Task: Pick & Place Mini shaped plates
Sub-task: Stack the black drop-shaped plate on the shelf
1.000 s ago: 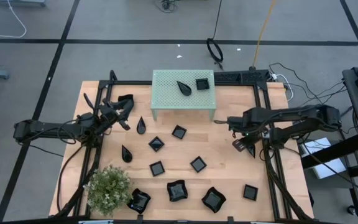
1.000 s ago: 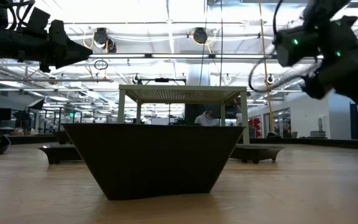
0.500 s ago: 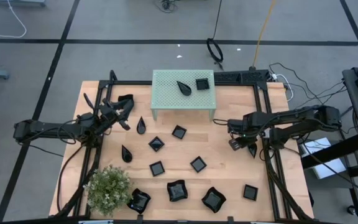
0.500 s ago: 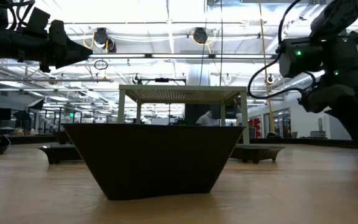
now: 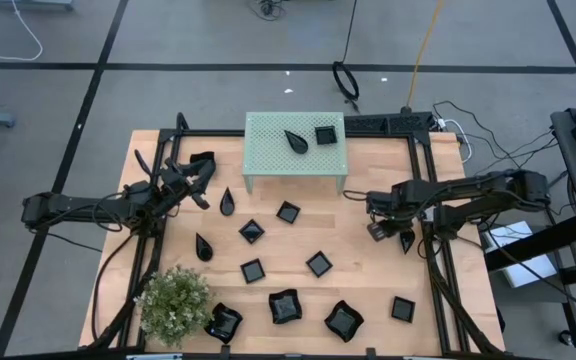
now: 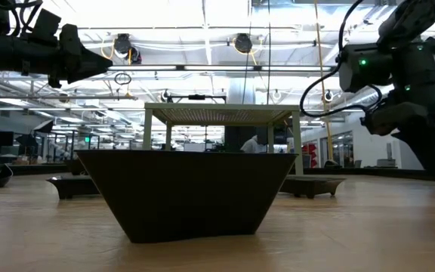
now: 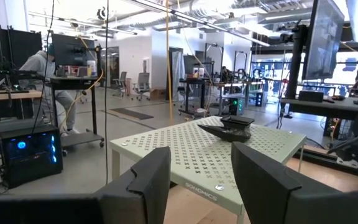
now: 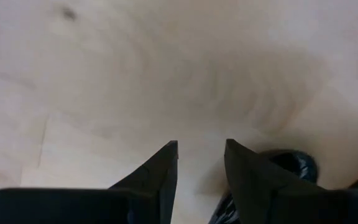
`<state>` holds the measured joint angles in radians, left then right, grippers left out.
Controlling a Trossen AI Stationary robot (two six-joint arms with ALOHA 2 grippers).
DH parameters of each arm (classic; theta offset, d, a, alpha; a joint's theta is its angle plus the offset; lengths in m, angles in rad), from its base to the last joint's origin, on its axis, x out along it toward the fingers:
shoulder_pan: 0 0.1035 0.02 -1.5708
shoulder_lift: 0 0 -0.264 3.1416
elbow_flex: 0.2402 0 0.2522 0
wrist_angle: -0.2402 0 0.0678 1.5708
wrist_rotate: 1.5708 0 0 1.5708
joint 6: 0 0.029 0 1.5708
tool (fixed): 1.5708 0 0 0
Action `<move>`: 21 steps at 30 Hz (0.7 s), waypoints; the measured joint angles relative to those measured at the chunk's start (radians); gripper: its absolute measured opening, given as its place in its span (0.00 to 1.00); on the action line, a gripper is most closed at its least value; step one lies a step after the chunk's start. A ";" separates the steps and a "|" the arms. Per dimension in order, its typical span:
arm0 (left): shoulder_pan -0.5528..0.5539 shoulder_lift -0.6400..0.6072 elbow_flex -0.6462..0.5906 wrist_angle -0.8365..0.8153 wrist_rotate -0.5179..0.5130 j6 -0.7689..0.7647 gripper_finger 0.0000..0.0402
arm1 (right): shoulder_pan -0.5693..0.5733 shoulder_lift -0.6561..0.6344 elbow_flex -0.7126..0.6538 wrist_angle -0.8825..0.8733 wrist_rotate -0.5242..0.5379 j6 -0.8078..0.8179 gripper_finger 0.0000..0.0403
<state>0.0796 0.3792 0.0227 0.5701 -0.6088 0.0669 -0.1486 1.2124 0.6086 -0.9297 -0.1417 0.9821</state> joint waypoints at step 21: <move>0.000 0.000 0.000 0.001 0.000 0.000 0.43 | 0.000 -0.058 0.008 -0.109 -0.057 0.238 0.29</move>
<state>0.0797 0.3791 0.0227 0.5708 -0.6087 0.0669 -0.1485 1.1545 0.6170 -1.0386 -0.1990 1.2204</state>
